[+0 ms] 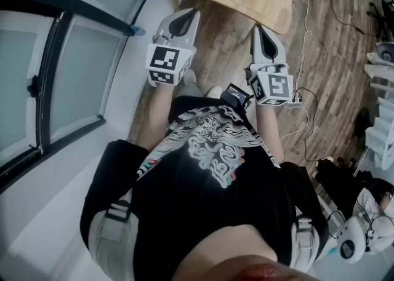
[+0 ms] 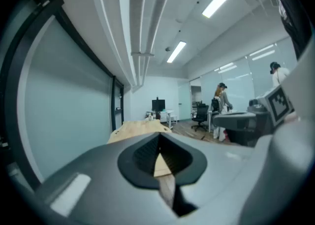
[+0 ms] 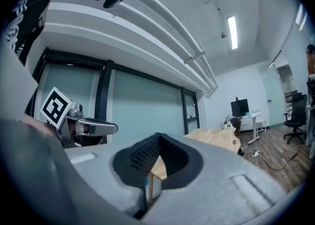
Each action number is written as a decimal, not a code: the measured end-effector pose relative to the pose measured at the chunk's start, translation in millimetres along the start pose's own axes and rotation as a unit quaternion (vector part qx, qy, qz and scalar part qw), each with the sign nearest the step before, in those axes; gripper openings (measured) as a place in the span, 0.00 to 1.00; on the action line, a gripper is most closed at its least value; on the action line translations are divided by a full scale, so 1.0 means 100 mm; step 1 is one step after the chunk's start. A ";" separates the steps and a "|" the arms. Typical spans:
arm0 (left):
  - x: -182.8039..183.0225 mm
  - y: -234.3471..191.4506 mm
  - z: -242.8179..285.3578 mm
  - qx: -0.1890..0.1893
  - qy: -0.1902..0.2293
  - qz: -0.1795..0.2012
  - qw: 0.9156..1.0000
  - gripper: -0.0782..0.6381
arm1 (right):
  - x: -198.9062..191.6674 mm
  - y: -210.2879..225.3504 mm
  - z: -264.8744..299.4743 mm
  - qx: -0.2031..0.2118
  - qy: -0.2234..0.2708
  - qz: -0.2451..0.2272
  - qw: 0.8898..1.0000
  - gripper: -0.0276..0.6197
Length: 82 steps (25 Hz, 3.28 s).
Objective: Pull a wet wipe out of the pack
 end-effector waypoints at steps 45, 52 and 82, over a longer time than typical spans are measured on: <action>-0.22 -1.25 1.71 0.022 0.019 -0.044 0.999 0.09 | -0.02 1.05 1.83 -0.017 -0.035 0.027 0.999 0.04; -0.36 -1.61 2.12 0.016 0.003 -0.046 0.999 0.09 | -0.04 1.20 2.35 -0.026 -0.049 0.032 0.998 0.04; -1.04 -2.11 3.21 -0.025 -0.049 -0.048 0.997 0.09 | -0.42 1.61 3.29 -0.054 -0.090 0.028 0.994 0.04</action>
Point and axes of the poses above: the fingertips, and each gripper's own axes: z forward along the fingers, y to its right, x out of its top, the point moved 5 cm from there along -z, backward along the fingers, and after that the axes turned 12 degrees about z, right-handed, at the moved point
